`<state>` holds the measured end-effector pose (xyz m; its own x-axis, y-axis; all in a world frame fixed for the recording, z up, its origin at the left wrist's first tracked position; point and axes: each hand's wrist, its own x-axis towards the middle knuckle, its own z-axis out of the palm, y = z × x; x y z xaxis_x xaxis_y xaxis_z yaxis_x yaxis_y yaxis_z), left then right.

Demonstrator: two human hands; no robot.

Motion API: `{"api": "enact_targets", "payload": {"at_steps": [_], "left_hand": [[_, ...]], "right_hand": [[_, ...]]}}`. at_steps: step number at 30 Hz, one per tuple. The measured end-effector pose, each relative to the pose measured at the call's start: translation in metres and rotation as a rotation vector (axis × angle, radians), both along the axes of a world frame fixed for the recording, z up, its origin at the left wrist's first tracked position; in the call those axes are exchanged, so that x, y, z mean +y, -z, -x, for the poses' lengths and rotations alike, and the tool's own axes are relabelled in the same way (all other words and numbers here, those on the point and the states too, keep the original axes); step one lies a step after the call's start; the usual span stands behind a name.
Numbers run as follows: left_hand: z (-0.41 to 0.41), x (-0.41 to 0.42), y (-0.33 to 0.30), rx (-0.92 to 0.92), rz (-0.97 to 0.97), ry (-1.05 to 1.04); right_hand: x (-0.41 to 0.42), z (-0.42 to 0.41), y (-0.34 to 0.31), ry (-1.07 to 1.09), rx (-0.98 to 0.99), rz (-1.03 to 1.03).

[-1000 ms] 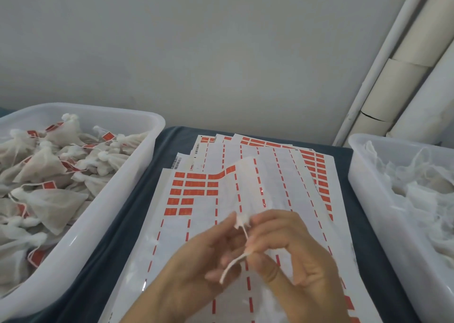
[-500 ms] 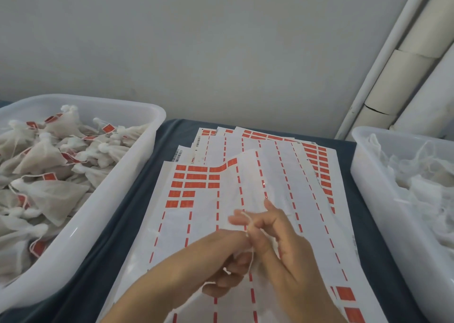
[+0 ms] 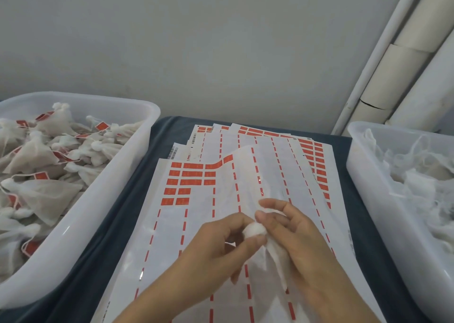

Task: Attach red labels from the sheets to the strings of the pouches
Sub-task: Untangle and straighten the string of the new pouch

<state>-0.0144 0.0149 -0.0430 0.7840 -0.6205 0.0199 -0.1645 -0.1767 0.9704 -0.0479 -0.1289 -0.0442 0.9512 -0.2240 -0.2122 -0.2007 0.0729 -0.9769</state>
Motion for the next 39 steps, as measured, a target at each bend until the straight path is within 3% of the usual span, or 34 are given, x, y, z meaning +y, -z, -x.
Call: {"api": "enact_targets", "payload": {"at_steps": [8,16,19,23,25,29,32,33,35,37,39], "left_hand": [[-0.003,0.000,0.004,-0.095,-0.069,-0.097],[-0.010,0.008,-0.001,-0.073,0.091,-0.111],[-0.009,0.007,0.000,-0.148,0.099,-0.105],[-0.011,0.009,0.003,-0.149,0.149,-0.120],[-0.010,0.007,0.003,-0.096,0.186,-0.116],[-0.007,0.002,0.001,0.063,0.277,-0.042],[-0.008,0.001,0.000,0.184,0.369,-0.113],[-0.008,0.001,-0.001,0.145,0.367,-0.178],[-0.004,-0.002,0.000,-0.163,0.253,-0.308],[0.002,-0.007,0.004,-0.445,0.151,-0.332],[0.006,-0.011,0.007,-0.577,0.131,-0.316]], "right_hand": [[-0.002,0.001,-0.004,-0.109,-0.022,0.107],[-0.005,0.003,-0.009,-0.112,-0.066,0.217],[-0.006,0.002,-0.006,-0.094,0.012,0.112],[-0.005,0.004,-0.008,-0.242,0.140,-0.278],[-0.005,0.006,-0.009,-0.319,0.137,-0.376],[-0.007,0.006,-0.005,-0.282,0.114,-0.373],[-0.005,0.007,-0.008,-0.197,0.081,-0.299],[-0.003,0.007,-0.010,-0.162,0.057,-0.171],[0.002,0.007,-0.012,-0.057,-0.022,0.055],[0.005,0.006,-0.011,0.022,-0.080,0.162],[0.007,0.006,-0.010,0.026,-0.131,0.203]]}}
